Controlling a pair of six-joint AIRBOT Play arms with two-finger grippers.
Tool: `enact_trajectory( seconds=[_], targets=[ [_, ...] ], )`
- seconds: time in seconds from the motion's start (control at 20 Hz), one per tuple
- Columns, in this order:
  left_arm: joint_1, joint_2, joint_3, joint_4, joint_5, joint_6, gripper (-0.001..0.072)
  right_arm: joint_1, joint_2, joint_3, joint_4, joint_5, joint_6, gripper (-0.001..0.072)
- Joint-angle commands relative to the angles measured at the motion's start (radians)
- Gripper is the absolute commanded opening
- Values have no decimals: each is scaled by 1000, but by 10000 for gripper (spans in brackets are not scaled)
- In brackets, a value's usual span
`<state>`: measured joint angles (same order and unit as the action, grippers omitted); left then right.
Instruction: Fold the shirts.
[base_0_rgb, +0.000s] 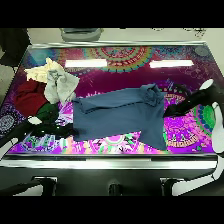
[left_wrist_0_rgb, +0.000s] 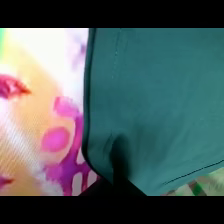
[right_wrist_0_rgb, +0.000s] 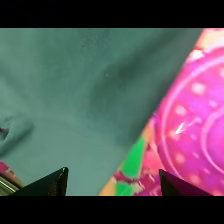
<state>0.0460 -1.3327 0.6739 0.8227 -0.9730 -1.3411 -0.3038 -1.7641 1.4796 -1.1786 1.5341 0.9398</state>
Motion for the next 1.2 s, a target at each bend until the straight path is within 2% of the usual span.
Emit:
enact_trajectory(
  seconds=[0.0, 0.1, 0.15, 0.2, 0.25, 0.4, 0.55, 0.65, 0.75, 0.8, 0.85, 1.0, 1.15],
  targets=[
    [-2, 12, 11, -19, -13, 50, 28, 40, -54, -42, 2, -48, 38, 666],
    [-2, 27, 24, -19, -13, 63, 28, 58, -76, -44, 7, -83, 38, 645],
    [-2, 31, 39, -19, -13, 63, 27, 64, -75, -44, 15, -108, 38, 421],
    [-2, 34, 60, -19, -14, 63, 27, 63, -69, -41, 24, -121, 46, 80],
    [-1, 39, 95, -18, -22, 64, 27, 63, -54, -30, 37, -121, 41, 44],
    [10, 85, 294, -9, -77, 71, 26, 63, 69, 62, 16, -132, -43, 43],
    [10, 206, 628, 16, -70, 70, 25, 63, 322, 229, -28, -290, -43, 44],
    [10, 297, 885, 16, 17, 58, 26, 63, 533, 329, -69, -515, -43, 45],
    [11, 375, 1101, 20, 143, 58, 27, 63, 748, 351, -98, -803, -43, 45],
    [11, 407, 1173, 19, 186, 58, 27, 63, 837, 351, -120, -890, -43, 45],
    [11, 439, 1225, 19, 196, 49, 27, 63, 919, 351, -157, -913, -40, 44],
    [11, 524, 1222, 19, 122, -39, 27, 63, 1072, 351, -253, -791, 3, 44],
    [11, 540, 1217, 39, 50, -48, 26, 63, 1138, 351, -275, -723, 3, 45]
  ],
)
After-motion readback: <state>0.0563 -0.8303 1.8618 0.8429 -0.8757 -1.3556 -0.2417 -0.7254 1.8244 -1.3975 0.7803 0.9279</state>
